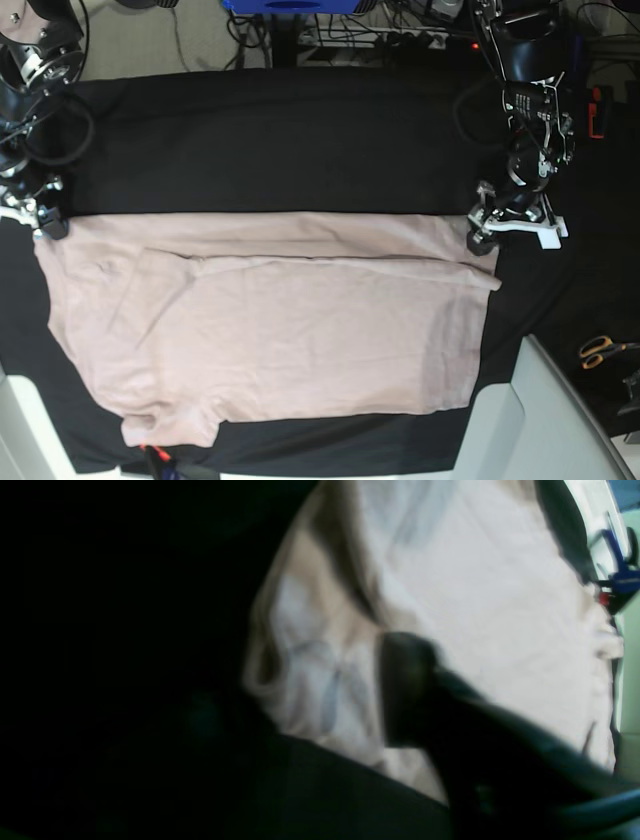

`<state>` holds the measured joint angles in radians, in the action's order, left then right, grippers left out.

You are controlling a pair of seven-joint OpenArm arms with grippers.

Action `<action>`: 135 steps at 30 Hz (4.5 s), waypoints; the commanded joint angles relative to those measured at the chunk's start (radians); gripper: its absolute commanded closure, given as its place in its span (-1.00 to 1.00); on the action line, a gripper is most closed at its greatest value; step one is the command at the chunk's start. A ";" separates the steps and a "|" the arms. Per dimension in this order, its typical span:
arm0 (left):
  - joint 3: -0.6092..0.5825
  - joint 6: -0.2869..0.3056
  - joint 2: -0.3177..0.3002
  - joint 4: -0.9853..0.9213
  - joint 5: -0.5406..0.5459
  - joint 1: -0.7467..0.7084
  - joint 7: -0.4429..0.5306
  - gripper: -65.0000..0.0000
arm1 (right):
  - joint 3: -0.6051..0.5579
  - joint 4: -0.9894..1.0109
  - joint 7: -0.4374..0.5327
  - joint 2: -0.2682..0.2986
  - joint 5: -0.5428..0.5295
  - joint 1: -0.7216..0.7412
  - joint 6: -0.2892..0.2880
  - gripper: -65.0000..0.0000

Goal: Fold the T-shirt properly
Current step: 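Grasp the folded edge of the shirt with both grippers, then pull the folded edge away from the hem with both grippers, then release the edge and move the right gripper to the sleeve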

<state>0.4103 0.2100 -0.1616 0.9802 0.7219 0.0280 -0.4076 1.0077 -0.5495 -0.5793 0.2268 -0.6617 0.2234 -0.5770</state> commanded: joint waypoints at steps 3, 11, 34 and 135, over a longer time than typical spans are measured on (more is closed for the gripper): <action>-0.004 -0.014 -0.005 -0.014 -0.012 0.000 -0.041 0.65 | -0.002 0.001 -0.017 0.004 0.003 0.001 0.012 1.00; -0.003 -0.013 -0.003 -0.088 -0.011 0.023 -0.037 1.00 | -0.002 0.001 -0.017 0.004 0.003 0.001 0.012 1.00; -0.004 -0.014 -0.060 0.236 -0.017 -0.122 -0.224 1.00 | -0.003 -0.352 -0.149 -0.019 0.004 -0.114 0.012 1.00; 0.414 -0.014 -0.062 0.725 -0.017 -0.485 -0.279 0.23 | -0.072 -0.777 -0.227 0.050 0.009 -0.332 0.013 -0.29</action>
<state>0.8196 0.1879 -0.2062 1.6890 0.6899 -0.4534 -0.7036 0.9279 -1.3064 -0.8234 0.2649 -0.6315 -0.1135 -0.5579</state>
